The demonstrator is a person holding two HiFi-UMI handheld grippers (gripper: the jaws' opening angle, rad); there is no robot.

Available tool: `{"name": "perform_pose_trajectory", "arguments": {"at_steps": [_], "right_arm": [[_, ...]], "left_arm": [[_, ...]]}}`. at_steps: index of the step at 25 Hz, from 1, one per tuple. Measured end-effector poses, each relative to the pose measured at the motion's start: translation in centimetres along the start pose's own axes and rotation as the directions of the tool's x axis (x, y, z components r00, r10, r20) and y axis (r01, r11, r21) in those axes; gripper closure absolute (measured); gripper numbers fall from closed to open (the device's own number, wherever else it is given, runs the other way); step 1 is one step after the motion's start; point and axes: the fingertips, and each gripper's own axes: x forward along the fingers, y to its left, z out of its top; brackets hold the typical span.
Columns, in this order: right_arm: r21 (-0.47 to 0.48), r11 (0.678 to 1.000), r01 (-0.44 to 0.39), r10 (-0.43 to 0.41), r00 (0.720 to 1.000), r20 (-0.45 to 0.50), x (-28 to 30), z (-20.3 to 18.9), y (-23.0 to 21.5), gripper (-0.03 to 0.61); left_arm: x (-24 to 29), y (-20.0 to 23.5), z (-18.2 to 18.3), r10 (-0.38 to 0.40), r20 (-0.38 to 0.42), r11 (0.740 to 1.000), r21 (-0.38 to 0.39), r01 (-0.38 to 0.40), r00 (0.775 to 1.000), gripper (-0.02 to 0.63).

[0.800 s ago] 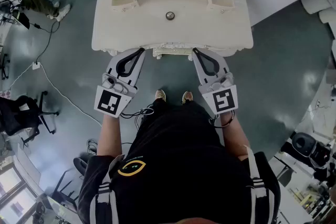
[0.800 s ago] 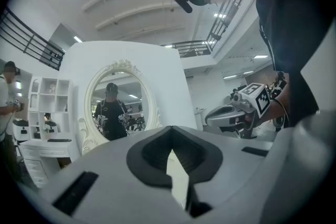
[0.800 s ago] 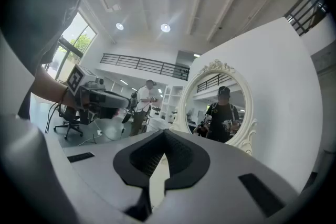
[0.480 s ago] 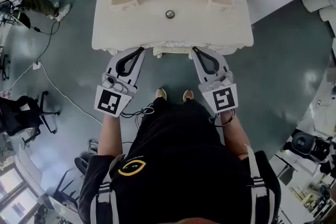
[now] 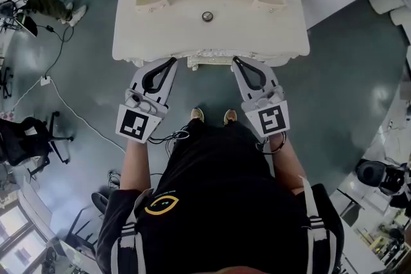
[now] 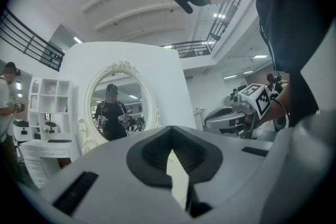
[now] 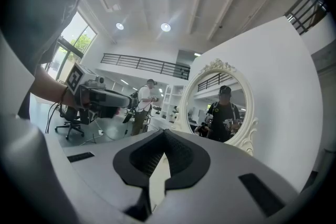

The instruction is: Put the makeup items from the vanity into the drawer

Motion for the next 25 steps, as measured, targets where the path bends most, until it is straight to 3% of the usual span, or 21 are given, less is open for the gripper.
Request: {"name": "perform_pose_trajectory", "arguments": {"at_steps": [3,7,10,16,25], "right_arm": [[0.002,1.0,0.001,-0.001,1.0,-0.003,-0.2,-0.1,-0.2,0.555],[0.021,1.0,-0.017,0.017,1.0,-0.006,-0.4,-0.2,-0.2,0.428],[0.036,0.999,-0.035,0.035,0.999,-0.003,-0.4,-0.3,0.0,0.3],[0.055,0.998,-0.044,0.044,0.999,-0.001,-0.4,-0.4,0.2,-0.019],[0.035,0.998,-0.046,0.046,0.999,0.007,-1.2,-0.4,-0.3,-0.02]], "left_arm": [[0.0,-0.2,0.1,0.0,0.001,1.0,0.003,0.0,1.0,0.595],[-0.1,-0.5,0.2,-0.001,0.004,1.0,0.003,0.001,1.0,0.595],[-0.1,-0.6,0.1,-0.001,-0.001,1.0,0.002,0.001,1.0,0.595],[-0.2,-1.0,0.2,-0.002,-0.003,1.0,0.004,0.002,1.0,0.595],[-0.1,-2.0,0.5,0.0,-0.001,1.0,0.008,0.0,1.0,0.595]]}}
